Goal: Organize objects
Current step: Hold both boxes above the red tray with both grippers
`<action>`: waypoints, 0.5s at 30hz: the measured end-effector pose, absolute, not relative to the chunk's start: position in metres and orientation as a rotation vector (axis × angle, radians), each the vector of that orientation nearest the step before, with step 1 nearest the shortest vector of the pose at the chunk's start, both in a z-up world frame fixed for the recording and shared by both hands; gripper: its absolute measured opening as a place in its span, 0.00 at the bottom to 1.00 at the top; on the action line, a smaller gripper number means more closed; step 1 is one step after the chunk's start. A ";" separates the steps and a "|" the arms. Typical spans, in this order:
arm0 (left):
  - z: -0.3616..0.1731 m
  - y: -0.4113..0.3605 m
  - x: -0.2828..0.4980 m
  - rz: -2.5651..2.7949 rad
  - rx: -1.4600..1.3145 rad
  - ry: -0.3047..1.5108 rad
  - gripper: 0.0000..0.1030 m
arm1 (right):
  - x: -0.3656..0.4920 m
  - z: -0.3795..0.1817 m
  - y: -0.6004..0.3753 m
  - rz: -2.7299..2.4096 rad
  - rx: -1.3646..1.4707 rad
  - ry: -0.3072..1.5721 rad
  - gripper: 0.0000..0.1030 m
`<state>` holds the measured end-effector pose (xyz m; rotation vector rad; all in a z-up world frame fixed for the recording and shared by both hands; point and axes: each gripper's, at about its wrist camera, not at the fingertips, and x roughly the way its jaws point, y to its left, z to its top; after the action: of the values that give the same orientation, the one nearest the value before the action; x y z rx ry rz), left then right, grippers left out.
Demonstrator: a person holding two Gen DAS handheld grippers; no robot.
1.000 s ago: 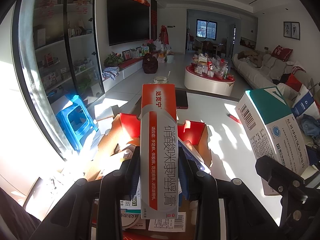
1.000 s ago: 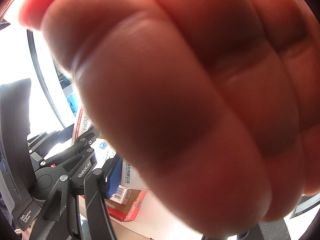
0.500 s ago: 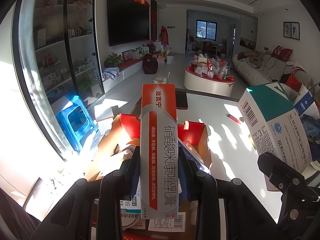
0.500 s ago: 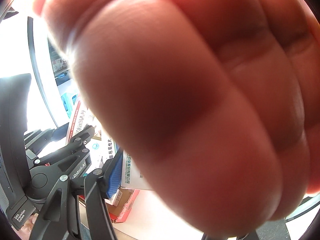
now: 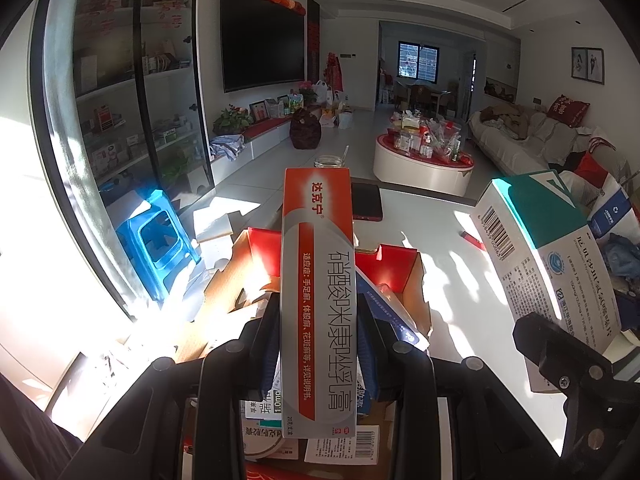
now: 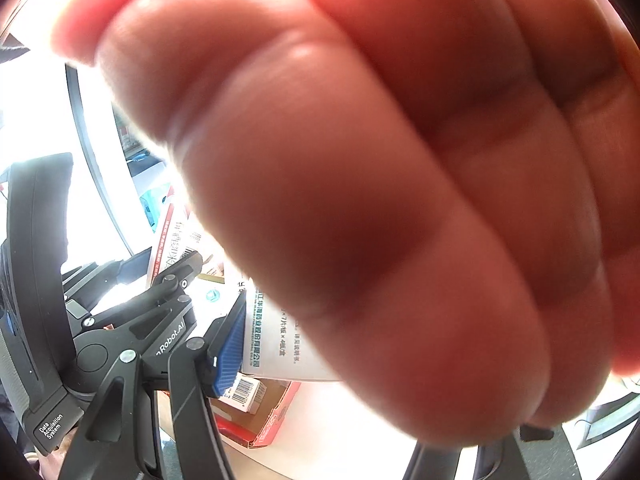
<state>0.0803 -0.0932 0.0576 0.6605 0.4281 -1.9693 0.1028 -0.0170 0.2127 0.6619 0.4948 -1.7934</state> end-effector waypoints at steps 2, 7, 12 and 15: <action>0.056 -0.095 0.081 -1.965 0.664 0.430 0.35 | 0.098 0.211 -0.022 -1.779 0.674 0.485 0.62; 0.054 -0.098 0.089 -1.946 0.670 0.433 0.35 | 0.085 0.197 -0.034 -1.729 0.716 0.449 0.62; 0.055 -0.099 0.098 -1.897 0.688 0.408 0.35 | 0.075 0.184 -0.043 -1.685 0.761 0.401 0.62; 0.057 -0.096 0.097 -1.881 0.695 0.387 0.35 | 0.081 0.175 -0.037 -1.677 0.787 0.369 0.62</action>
<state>0.0974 -0.0959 0.0568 0.6945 0.3868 -1.8809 0.0809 -0.0371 0.1752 0.7867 0.3691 -1.6772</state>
